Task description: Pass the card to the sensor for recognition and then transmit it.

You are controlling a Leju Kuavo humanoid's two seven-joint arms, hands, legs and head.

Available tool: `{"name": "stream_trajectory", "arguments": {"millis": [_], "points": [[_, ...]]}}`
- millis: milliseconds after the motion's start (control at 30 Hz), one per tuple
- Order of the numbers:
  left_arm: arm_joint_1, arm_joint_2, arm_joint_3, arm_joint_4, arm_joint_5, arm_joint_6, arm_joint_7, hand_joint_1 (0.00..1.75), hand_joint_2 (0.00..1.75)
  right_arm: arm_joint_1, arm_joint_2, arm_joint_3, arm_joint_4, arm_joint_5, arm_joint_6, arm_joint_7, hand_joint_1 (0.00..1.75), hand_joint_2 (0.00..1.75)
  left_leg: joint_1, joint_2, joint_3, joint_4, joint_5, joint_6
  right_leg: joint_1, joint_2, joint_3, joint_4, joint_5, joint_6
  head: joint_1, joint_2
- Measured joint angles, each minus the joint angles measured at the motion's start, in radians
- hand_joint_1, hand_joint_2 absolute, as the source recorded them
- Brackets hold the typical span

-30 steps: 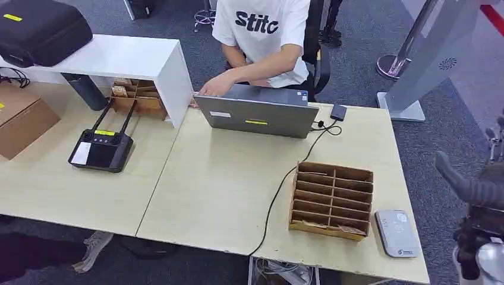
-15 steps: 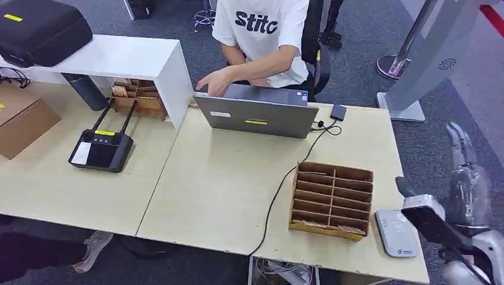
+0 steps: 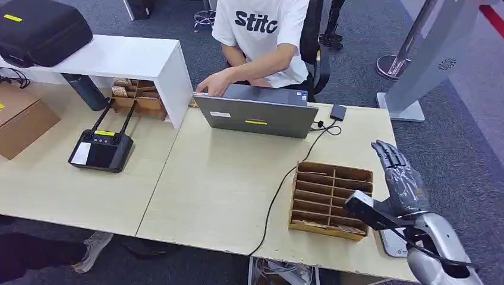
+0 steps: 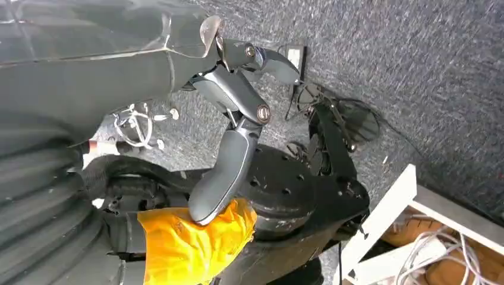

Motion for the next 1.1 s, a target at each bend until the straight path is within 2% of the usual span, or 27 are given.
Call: {"name": "stream_trajectory", "arguments": {"millis": [267,300,333,633,1100], "points": [[-0.008,0.0,0.014,0.0,-0.021,-0.02,0.002,0.0,1.75,-0.077,0.0,0.075,0.11,-0.02,0.042,0.024,0.0,1.75,0.0,0.0,-0.001,0.0,0.0,0.0,0.0,0.0,0.0,0.0,0.0,0.0,0.0,0.0],[-0.01,0.0,0.017,0.0,-0.022,-0.022,0.002,0.0,1.75,-0.083,0.0,0.083,0.121,-0.021,0.044,0.027,1.4,1.75,0.0,0.0,-0.001,0.0,0.0,0.0,0.0,-0.001,0.0,0.0,0.0,0.0,0.0,0.0],[-0.011,0.0,0.02,0.0,-0.023,-0.025,0.002,0.0,1.75,-0.089,0.0,0.09,0.13,-0.023,0.045,0.028,1.75,1.75,0.0,0.0,-0.001,0.0,0.0,0.0,0.0,0.0,0.0,0.0,0.0,0.0,0.001,0.0],[-0.012,0.0,0.029,0.001,-0.023,-0.035,0.002,0.0,1.75,-0.111,0.001,0.124,0.176,-0.053,0.037,0.03,1.75,1.75,0.0,0.0,-0.001,0.0,0.0,0.0,0.0,0.0,0.0,0.0,0.0,0.0,0.0,0.0],[-0.013,0.0,0.029,0.001,-0.023,-0.036,0.002,0.0,1.75,-0.118,0.002,0.133,0.184,-0.063,0.014,0.03,1.75,1.75,0.0,0.0,0.0,0.0,0.0,0.0,0.0,0.0,0.0,0.0,0.0,0.0,0.0,0.0]]}}
